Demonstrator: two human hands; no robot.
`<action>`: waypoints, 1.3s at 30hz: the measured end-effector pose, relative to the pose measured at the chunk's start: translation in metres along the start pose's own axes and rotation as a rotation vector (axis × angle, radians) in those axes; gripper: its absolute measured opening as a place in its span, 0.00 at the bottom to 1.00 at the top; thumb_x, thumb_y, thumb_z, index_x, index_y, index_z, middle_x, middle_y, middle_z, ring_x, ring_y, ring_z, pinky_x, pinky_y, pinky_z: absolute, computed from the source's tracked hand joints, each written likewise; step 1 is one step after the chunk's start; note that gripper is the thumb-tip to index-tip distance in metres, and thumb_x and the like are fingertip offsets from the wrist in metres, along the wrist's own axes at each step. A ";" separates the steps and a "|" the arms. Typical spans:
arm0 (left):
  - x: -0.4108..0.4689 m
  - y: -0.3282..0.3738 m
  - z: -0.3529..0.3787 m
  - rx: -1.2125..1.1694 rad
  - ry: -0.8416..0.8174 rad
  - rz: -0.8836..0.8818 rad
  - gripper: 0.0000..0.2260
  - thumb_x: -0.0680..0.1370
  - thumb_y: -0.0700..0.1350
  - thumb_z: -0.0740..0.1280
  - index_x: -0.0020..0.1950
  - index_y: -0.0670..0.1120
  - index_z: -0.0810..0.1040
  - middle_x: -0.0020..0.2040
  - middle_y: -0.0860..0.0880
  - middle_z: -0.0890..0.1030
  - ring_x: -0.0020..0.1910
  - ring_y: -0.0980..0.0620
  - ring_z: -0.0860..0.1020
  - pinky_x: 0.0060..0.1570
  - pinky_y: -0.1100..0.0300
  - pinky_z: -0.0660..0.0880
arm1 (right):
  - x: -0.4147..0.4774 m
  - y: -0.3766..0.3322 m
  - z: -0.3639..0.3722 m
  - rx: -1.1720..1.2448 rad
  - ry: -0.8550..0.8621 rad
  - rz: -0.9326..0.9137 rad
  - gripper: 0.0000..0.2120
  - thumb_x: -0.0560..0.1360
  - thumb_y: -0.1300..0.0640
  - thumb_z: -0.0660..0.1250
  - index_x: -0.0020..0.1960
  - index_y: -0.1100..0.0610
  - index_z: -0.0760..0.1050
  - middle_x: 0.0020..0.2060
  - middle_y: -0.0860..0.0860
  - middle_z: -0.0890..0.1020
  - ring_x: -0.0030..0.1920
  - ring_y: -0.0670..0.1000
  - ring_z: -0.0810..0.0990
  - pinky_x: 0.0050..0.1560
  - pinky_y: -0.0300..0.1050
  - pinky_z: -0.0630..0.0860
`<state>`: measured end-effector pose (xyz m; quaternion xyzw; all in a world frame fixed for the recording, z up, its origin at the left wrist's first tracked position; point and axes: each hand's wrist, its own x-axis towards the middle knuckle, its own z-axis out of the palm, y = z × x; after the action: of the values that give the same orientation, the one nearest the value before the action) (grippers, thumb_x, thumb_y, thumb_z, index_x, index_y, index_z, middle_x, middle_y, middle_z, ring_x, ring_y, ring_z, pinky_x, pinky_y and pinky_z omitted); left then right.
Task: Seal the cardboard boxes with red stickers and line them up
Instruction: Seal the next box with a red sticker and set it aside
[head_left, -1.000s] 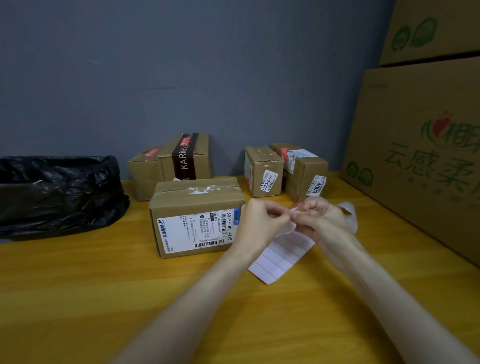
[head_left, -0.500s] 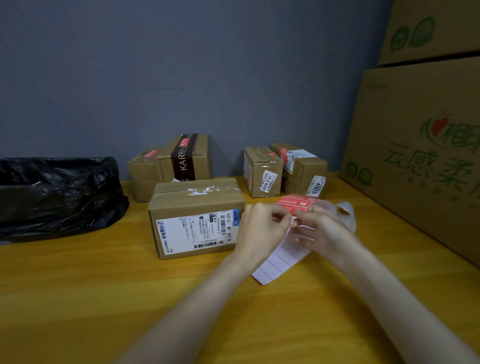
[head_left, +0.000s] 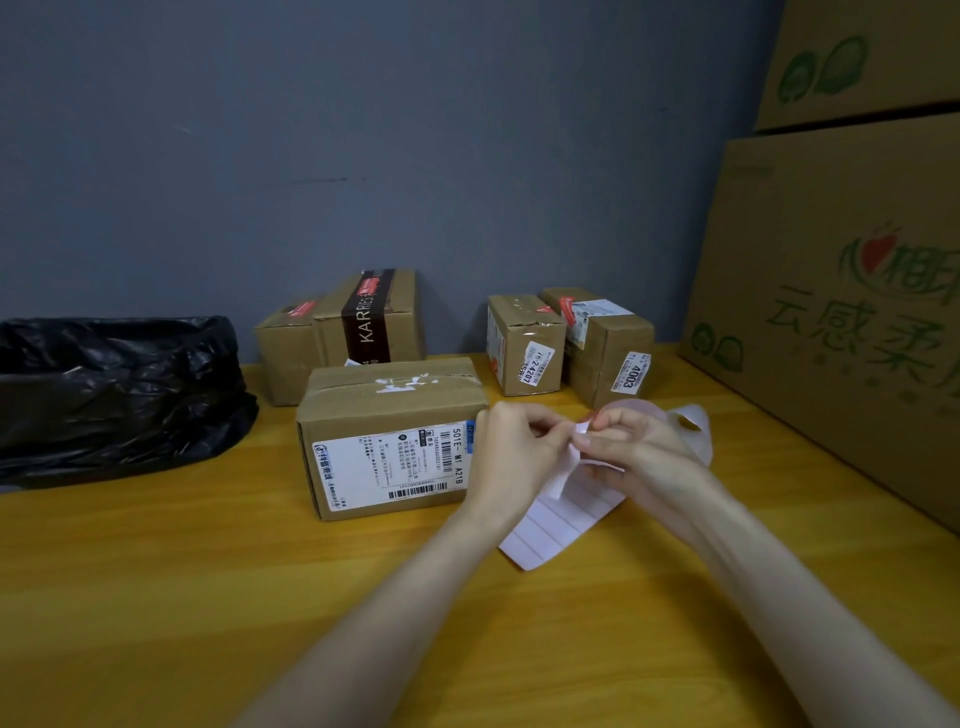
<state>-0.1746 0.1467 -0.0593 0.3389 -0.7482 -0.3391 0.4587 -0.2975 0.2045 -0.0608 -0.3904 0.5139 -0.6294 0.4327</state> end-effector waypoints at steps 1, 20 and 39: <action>0.001 0.000 0.000 -0.011 -0.004 -0.025 0.05 0.72 0.38 0.69 0.39 0.41 0.85 0.34 0.47 0.84 0.32 0.58 0.79 0.40 0.64 0.76 | 0.000 0.000 0.000 0.001 0.005 0.007 0.10 0.70 0.71 0.68 0.39 0.59 0.70 0.29 0.53 0.78 0.32 0.48 0.79 0.34 0.39 0.78; 0.005 0.021 -0.008 -0.584 0.054 -0.421 0.05 0.77 0.37 0.65 0.42 0.41 0.78 0.45 0.40 0.82 0.43 0.48 0.83 0.40 0.64 0.80 | 0.005 -0.009 -0.018 0.026 0.131 0.316 0.05 0.74 0.67 0.65 0.48 0.61 0.73 0.43 0.58 0.81 0.42 0.55 0.80 0.39 0.46 0.77; 0.016 0.056 -0.080 -0.566 0.348 -0.037 0.07 0.76 0.38 0.67 0.41 0.47 0.81 0.39 0.53 0.83 0.42 0.58 0.82 0.42 0.67 0.78 | 0.003 -0.023 0.010 -0.984 0.522 -0.520 0.04 0.75 0.59 0.66 0.47 0.54 0.79 0.45 0.49 0.79 0.47 0.43 0.76 0.46 0.35 0.73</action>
<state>-0.1178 0.1479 0.0218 0.2645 -0.5284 -0.4788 0.6493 -0.2920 0.2007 -0.0363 -0.4899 0.7210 -0.4784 -0.1062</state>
